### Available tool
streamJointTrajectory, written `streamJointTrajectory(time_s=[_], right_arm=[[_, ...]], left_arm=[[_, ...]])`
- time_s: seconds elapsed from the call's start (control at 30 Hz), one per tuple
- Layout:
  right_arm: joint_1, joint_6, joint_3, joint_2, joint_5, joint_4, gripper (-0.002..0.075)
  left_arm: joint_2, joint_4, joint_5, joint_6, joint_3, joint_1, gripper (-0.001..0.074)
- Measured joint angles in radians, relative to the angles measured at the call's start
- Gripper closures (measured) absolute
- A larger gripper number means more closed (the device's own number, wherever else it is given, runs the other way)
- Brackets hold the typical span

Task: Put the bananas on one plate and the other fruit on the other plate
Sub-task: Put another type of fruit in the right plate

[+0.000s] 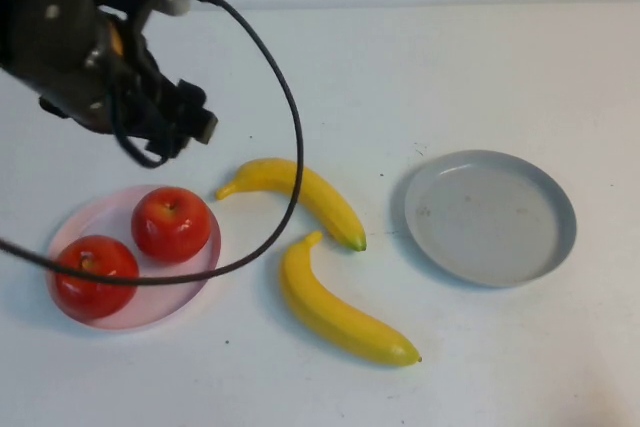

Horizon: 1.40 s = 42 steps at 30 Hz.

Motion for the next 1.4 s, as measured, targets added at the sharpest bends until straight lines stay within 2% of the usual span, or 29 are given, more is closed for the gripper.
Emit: streamJointTrajectory(time_s=[0.03,0.1,0.17,0.23,0.3,0.53,0.67,1.0,1.23,1.3,1.4], right_arm=[[0.0,0.0,0.0,0.0,0.0,0.0,0.0742],[0.0,0.0,0.0,0.0,0.0,0.0,0.0742],[0.0,0.0,0.0,0.0,0.0,0.0,0.0742],[0.0,0.0,0.0,0.0,0.0,0.0,0.0742],[0.0,0.0,0.0,0.0,0.0,0.0,0.0742],[0.0,0.0,0.0,0.0,0.0,0.0,0.0741],[0.0,0.0,0.0,0.0,0.0,0.0,0.0742],[0.0,0.0,0.0,0.0,0.0,0.0,0.0742],[0.0,0.0,0.0,0.0,0.002,0.0,0.0742],[0.0,0.0,0.0,0.0,0.002,0.0,0.0742],[0.0,0.0,0.0,0.0,0.002,0.0,0.0742]], left_arm=[[-0.043,0.0,-0.008,-0.012,0.023,-0.002,0.0258],[-0.15,0.008,-0.026,-0.025,0.088,-0.003,0.0443],[-0.253,0.026,-0.048,-0.043,0.164,-0.003,0.0596],[-0.346,0.039,-0.078,-0.078,0.247,-0.003,0.0675],[-0.449,0.052,-0.111,-0.111,0.338,-0.003,0.0709],[-0.783,0.064,-0.165,-0.219,0.616,-0.003,0.0731],[-0.902,0.096,-0.105,-0.234,0.719,-0.003,0.0731],[-0.984,0.148,-0.068,-0.341,0.757,-0.003,0.0732],[-1.013,0.309,-0.39,-0.412,0.926,0.0,0.0732],[-1.05,0.339,-0.474,-0.466,0.998,0.024,0.0732],[-1.143,0.329,-0.615,-0.45,1.109,0.095,0.0733]])
